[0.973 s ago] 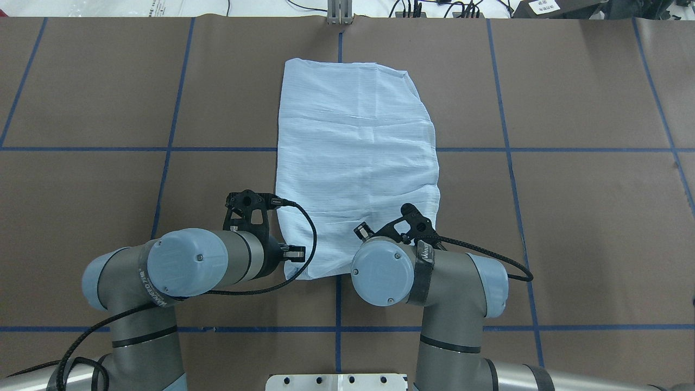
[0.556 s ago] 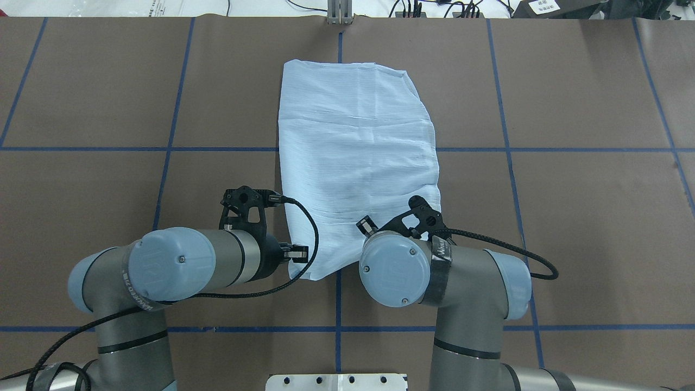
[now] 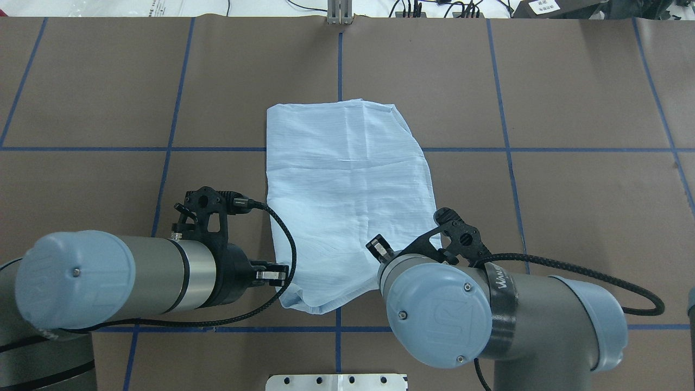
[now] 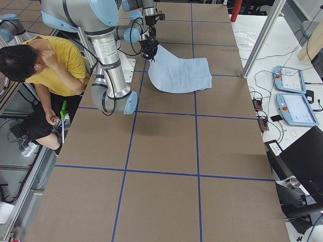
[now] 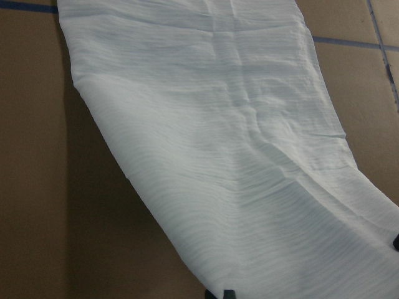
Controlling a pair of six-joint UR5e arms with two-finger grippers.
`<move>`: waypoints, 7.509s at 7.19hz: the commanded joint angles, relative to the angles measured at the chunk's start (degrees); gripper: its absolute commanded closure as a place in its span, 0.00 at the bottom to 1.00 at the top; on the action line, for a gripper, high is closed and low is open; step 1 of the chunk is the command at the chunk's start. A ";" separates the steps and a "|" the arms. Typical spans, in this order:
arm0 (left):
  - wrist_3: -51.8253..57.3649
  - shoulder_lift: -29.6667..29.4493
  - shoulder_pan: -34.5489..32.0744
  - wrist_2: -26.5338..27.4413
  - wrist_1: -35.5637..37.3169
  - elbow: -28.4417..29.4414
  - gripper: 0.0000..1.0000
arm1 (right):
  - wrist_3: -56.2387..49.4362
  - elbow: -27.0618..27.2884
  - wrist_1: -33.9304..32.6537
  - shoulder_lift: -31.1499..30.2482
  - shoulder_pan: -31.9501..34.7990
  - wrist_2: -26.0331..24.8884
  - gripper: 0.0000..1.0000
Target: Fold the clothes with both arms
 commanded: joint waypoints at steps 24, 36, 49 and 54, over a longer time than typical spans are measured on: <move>17.64 -23.79 -21.73 -0.59 -32.45 61.24 0.38 | -39.00 -53.44 40.85 16.06 26.01 3.92 0.00; 15.44 -29.16 -22.69 5.39 -32.11 70.05 0.76 | -39.08 -53.44 40.94 15.45 25.83 3.65 0.00; 73.10 14.56 -60.11 -28.62 -7.58 25.49 0.00 | -132.13 -35.96 31.86 -27.07 75.96 49.70 0.00; 72.39 18.56 -66.29 -32.53 2.57 30.15 0.00 | -141.25 -33.15 26.43 -39.58 83.58 49.80 0.00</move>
